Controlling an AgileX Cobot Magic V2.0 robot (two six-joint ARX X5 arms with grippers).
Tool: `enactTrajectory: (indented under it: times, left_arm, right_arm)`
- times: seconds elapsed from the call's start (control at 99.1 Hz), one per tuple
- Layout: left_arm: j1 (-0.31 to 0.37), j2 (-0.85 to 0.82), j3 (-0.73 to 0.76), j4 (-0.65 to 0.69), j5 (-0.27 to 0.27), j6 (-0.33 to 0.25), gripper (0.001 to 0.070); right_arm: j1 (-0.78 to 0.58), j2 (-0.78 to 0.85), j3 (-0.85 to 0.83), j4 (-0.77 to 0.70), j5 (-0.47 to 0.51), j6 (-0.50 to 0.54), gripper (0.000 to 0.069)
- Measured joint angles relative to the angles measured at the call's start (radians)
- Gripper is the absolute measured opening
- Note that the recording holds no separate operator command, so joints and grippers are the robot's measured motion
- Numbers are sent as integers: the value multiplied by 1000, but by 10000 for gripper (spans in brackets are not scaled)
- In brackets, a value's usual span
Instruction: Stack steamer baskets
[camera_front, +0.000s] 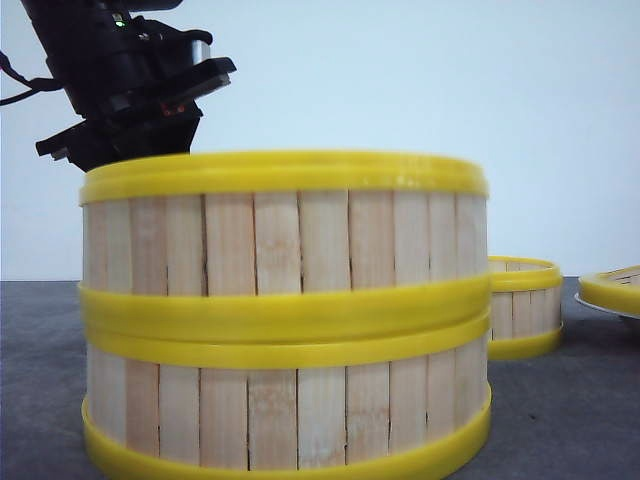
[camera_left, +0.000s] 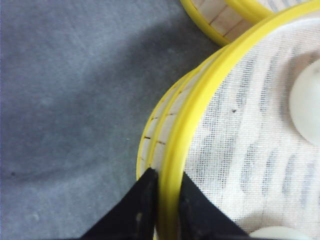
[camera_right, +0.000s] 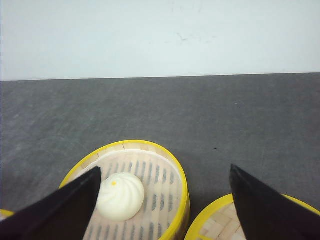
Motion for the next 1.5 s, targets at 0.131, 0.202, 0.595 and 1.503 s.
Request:
enactTrajectory:
  times: [0.131, 0.202, 0.595, 1.503]
  left_arm:
    - [0, 0, 0, 0, 0, 0, 25]
    - [0, 0, 0, 0, 0, 0, 25]
    - [0, 0, 0, 2, 5, -1, 38]
    - [0, -297, -1, 257, -138, -19, 280]
  right_arm:
    - [0, 0, 0, 0, 1, 0, 509]
    - [0, 0, 0, 0, 1, 0, 509]
    - [0, 0, 0, -2, 0, 0, 509]
    - [0, 252, 27, -20, -44, 6, 478]
